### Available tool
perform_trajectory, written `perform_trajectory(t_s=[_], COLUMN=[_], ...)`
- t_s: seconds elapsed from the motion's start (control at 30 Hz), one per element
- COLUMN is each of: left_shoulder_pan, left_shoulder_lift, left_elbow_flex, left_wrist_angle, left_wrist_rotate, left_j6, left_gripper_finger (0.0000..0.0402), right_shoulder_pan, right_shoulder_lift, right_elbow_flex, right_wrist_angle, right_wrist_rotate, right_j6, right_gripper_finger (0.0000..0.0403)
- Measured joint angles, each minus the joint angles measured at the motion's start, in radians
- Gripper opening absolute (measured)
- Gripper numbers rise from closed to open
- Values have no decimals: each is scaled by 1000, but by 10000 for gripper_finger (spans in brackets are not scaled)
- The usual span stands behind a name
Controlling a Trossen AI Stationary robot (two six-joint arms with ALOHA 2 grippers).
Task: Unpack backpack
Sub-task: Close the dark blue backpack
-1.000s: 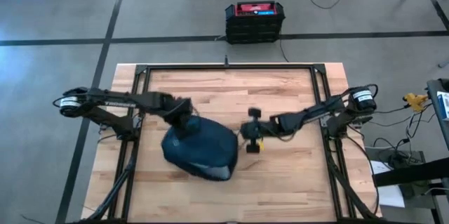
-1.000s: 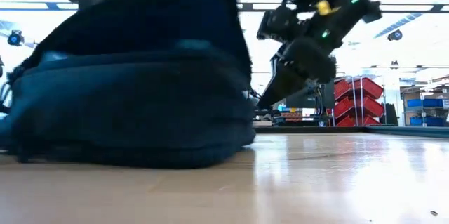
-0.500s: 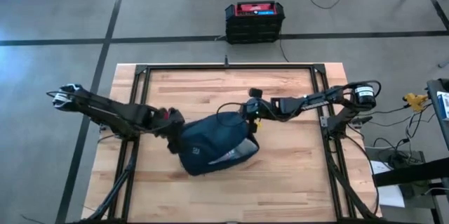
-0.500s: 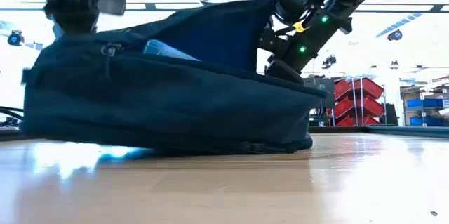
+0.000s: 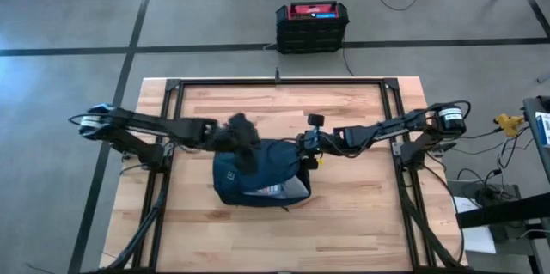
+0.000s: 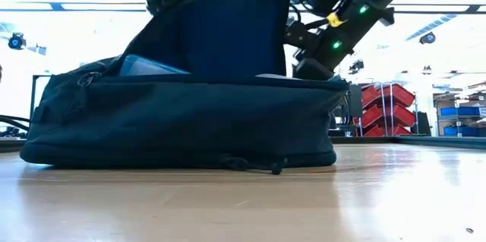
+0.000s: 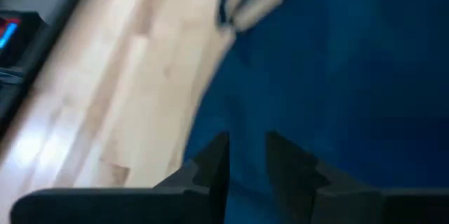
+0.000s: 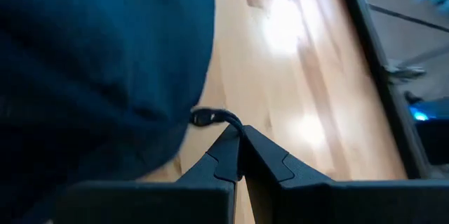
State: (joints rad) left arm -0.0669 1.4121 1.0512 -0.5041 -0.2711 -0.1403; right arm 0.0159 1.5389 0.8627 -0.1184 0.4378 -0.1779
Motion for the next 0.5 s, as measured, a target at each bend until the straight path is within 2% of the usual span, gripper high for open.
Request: perform_trajectory(t_s=[0.13,0.27,0.37,0.5], left_shoulder_pan=[5,7,6,6], left_shoulder_lift=[156,256,277,256], left_elbow_flex=[2,10,12,2], left_wrist_angle=[16,41,31,-4], left_wrist_rotate=[-12,-27,-21,0], left_j6=[26,25,15,1], left_gripper_finger=[71,65,65,65], right_shoulder_pan=[83,198,283,377], right_shoulder_lift=[-81,-135,-134,-65], right_elbow_flex=[-5,-37,-76,-133], right_wrist_angle=[-67,-63,-14,143], right_wrist_rotate=[36,39,42,39], right_j6=[45,129,234,347], right_gripper_finger=[0,0,0,0])
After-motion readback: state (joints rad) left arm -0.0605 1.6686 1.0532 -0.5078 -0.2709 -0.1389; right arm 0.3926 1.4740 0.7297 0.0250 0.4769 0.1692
